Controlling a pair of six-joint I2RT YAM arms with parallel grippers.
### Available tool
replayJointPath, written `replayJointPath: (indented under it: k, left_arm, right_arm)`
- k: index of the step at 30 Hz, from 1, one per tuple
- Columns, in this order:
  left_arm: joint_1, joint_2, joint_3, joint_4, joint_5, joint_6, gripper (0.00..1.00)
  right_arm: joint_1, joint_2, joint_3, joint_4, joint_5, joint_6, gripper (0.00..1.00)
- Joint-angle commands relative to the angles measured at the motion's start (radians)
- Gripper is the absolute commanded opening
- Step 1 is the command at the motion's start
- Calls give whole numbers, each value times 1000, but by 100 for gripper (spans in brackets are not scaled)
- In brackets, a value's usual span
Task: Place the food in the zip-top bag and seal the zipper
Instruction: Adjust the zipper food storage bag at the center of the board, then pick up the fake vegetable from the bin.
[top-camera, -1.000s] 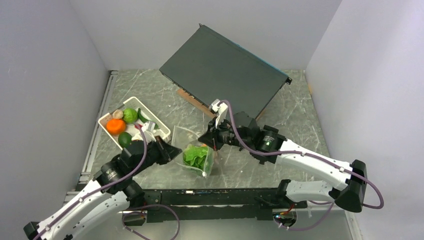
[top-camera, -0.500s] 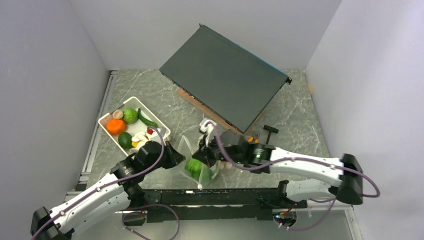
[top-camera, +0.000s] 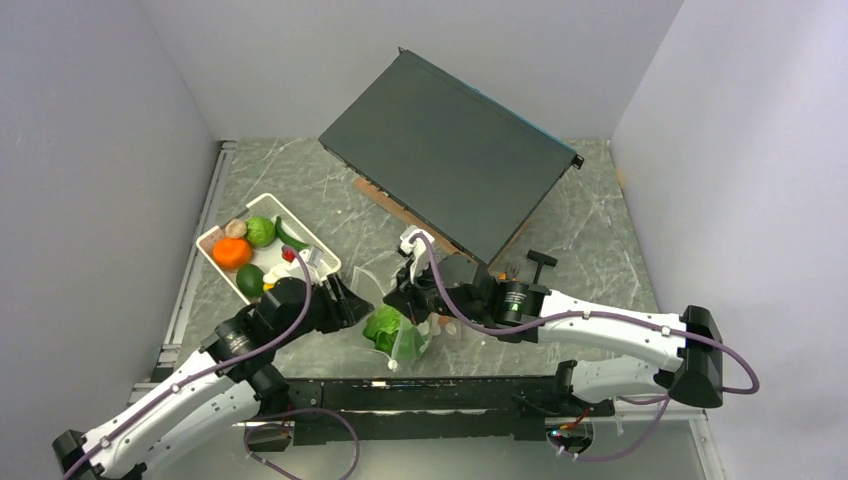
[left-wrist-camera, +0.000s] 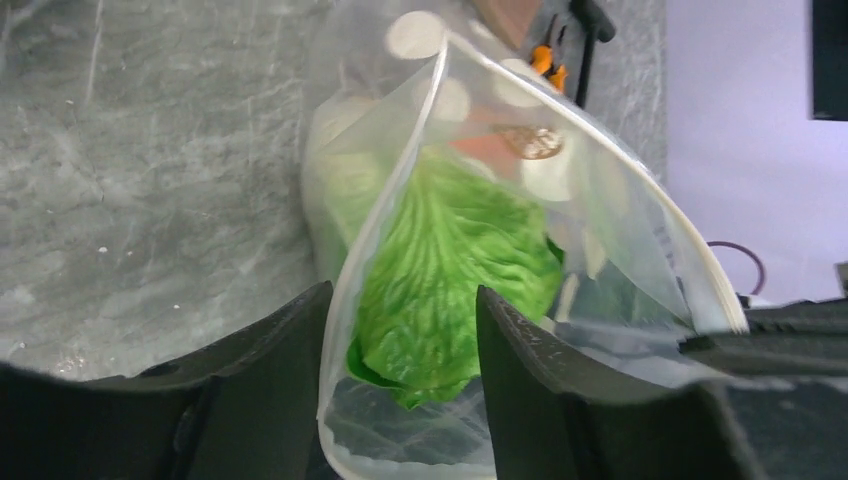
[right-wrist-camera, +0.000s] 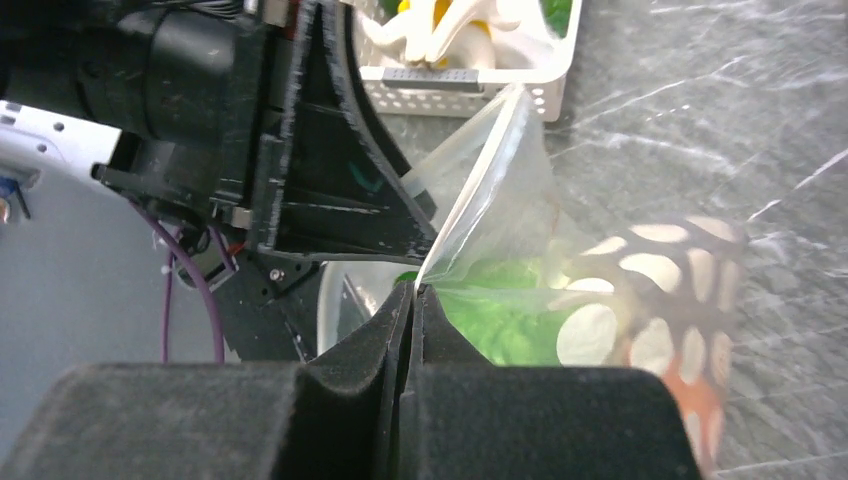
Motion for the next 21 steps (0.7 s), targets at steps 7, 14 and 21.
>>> replayJointPath:
  k: [7,14,21]
  left_arm:
    - [3,-26,265,-236,-108,251,87]
    - [30,177,561,-444,-293,456,95]
    - [430,252,678,-358,-135,693,96]
  right_arm:
    - [-21,-71,-15,70,100,17,0]
    - [-42,-78,-20,59,95,21,0]
    - [-44,-95,-17,43,101,23,0]
